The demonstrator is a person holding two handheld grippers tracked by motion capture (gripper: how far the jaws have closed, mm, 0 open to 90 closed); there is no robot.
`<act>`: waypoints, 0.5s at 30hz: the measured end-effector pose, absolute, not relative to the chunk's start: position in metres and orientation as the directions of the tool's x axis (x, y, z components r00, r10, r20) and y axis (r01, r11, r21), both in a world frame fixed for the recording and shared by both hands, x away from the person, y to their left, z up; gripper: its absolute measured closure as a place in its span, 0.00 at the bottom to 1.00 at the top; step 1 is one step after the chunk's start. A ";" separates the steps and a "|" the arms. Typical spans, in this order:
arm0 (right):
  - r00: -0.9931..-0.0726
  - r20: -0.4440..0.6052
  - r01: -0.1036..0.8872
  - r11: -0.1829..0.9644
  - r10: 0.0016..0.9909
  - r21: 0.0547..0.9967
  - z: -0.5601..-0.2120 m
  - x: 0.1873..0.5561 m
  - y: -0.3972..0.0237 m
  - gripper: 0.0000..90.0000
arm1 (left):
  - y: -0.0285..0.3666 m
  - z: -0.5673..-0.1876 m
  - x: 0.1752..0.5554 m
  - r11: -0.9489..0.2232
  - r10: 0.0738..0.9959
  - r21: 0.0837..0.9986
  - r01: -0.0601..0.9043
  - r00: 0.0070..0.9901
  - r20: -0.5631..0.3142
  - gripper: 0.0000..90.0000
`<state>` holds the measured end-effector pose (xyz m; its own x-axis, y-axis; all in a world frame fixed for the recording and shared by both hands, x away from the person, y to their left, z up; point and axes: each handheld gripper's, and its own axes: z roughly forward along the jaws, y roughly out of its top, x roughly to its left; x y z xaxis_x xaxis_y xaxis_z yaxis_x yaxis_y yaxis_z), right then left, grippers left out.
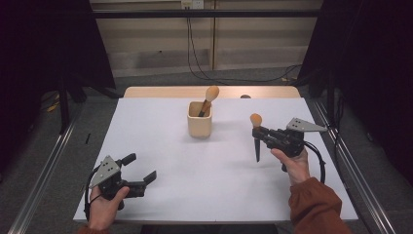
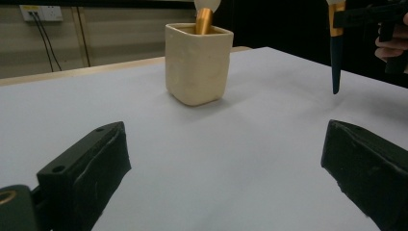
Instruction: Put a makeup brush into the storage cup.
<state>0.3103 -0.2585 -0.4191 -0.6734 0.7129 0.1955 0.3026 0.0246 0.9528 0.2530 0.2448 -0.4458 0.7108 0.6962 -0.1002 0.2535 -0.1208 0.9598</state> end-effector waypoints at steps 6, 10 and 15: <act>-0.683 0.195 0.296 0.023 0.704 0.955 -0.418 0.310 -0.257 0.83 | 0.236 -0.443 0.255 -0.129 0.682 0.961 0.244 0.725 -0.092 0.03; -0.686 0.195 0.294 0.022 0.701 0.955 -0.417 0.310 -0.255 0.83 | 0.230 -0.440 0.256 -0.129 0.671 0.963 0.237 0.736 -0.092 0.03; -0.693 0.194 0.290 0.022 0.694 0.957 -0.417 0.310 -0.253 0.83 | 0.225 -0.438 0.258 -0.137 0.656 0.963 0.233 0.750 -0.088 0.03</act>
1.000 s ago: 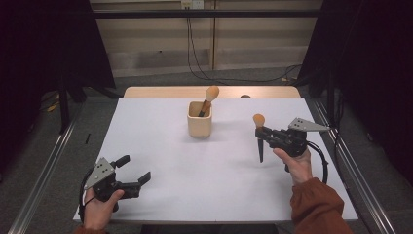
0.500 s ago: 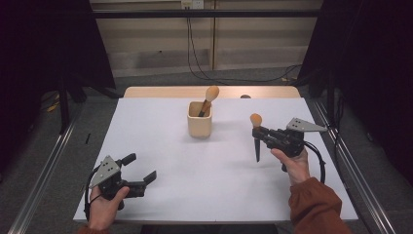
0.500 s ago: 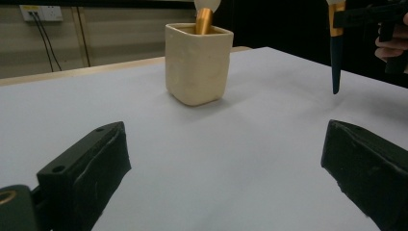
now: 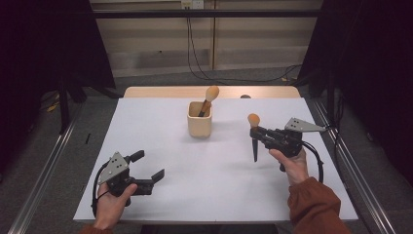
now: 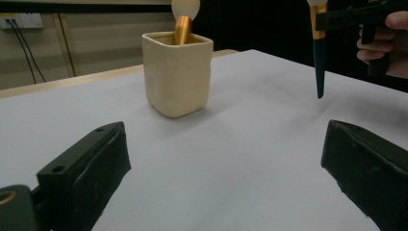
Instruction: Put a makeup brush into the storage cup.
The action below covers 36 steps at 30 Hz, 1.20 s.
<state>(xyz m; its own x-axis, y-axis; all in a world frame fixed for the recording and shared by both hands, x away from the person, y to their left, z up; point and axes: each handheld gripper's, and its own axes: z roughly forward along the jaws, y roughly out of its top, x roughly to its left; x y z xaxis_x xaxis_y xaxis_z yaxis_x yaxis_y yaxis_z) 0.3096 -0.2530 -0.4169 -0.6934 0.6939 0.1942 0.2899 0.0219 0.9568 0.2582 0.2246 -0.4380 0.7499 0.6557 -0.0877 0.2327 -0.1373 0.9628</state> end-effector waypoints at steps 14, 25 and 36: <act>-0.708 0.190 0.283 0.027 0.680 0.959 -0.415 0.308 -0.246 0.83 | 0.198 -0.432 0.269 -0.146 0.628 0.967 0.209 0.775 -0.073 0.03; -0.721 0.194 0.277 0.020 0.665 0.961 -0.413 0.309 -0.240 0.83 | 0.173 -0.427 0.279 -0.157 0.588 0.969 0.190 0.806 -0.062 0.03; -0.741 0.194 0.266 0.016 0.643 0.964 -0.406 0.314 -0.226 0.83 | 0.145 -0.419 0.289 -0.161 0.546 0.974 0.161 0.836 -0.048 0.03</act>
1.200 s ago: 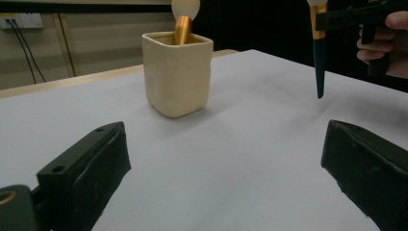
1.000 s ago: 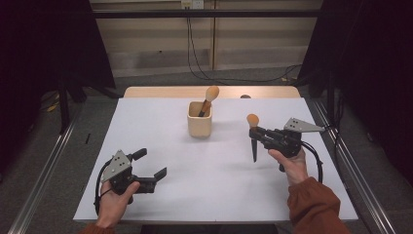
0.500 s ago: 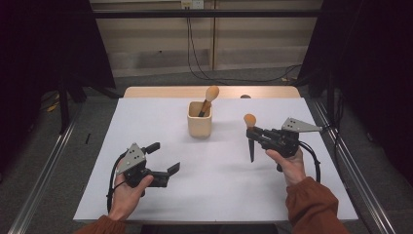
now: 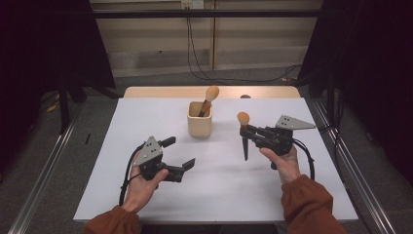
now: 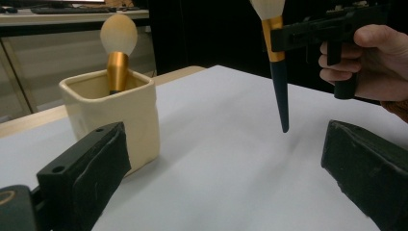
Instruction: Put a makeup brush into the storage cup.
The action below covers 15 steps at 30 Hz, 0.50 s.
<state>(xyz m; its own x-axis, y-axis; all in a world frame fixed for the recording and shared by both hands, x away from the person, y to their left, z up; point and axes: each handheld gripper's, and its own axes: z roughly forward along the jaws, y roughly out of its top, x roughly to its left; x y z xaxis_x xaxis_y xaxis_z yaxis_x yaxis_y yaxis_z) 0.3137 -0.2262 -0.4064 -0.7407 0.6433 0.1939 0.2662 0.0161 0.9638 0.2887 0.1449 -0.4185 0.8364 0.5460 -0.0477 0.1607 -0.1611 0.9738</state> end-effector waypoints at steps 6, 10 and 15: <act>-0.756 0.198 0.256 0.004 0.624 0.967 -0.399 0.319 -0.214 0.83 | 0.130 -0.414 0.297 -0.142 0.528 0.977 0.157 0.847 -0.060 0.03; -0.762 0.204 0.265 0.008 0.615 0.964 -0.401 0.322 -0.208 0.83 | 0.123 -0.413 0.300 -0.146 0.517 0.976 0.160 0.854 -0.062 0.03; -0.768 0.209 0.264 0.002 0.606 0.965 -0.400 0.323 -0.203 0.83 | 0.115 -0.413 0.305 -0.133 0.508 0.978 0.159 0.859 -0.071 0.03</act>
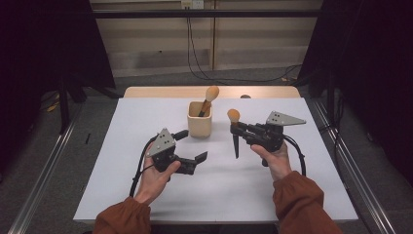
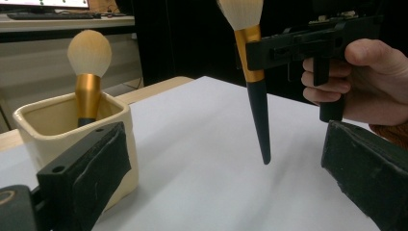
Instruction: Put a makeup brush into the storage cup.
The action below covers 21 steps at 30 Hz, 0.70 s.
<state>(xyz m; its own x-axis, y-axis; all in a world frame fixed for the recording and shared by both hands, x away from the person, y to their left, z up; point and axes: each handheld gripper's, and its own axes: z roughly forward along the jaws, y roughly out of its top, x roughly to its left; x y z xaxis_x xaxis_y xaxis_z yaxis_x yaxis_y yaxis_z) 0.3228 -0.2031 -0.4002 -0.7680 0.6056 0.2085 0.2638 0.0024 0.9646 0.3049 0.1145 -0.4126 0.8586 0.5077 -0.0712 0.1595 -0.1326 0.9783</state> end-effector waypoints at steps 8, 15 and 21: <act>-0.780 0.210 0.261 0.001 0.590 0.965 -0.399 0.323 -0.195 0.83 | 0.099 -0.415 0.309 -0.146 0.479 0.975 0.166 0.875 -0.078 0.03; -0.789 0.205 0.253 0.002 0.579 0.967 -0.397 0.324 -0.188 0.83 | 0.087 -0.415 0.316 -0.159 0.470 0.974 0.163 0.880 -0.071 0.03; -0.795 0.208 0.255 0.002 0.570 0.967 -0.398 0.323 -0.183 0.83 | 0.079 -0.418 0.321 -0.165 0.455 0.972 0.169 0.887 -0.077 0.04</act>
<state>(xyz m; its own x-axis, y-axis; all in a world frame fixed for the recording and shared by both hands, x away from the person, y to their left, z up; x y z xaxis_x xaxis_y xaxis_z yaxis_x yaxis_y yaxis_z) 0.3229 -0.1835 -0.3984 -0.7945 0.5703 0.2084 0.2549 0.0016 0.9670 0.3206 0.0793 -0.4176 0.8870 0.4552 -0.0773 0.1695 -0.1653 0.9716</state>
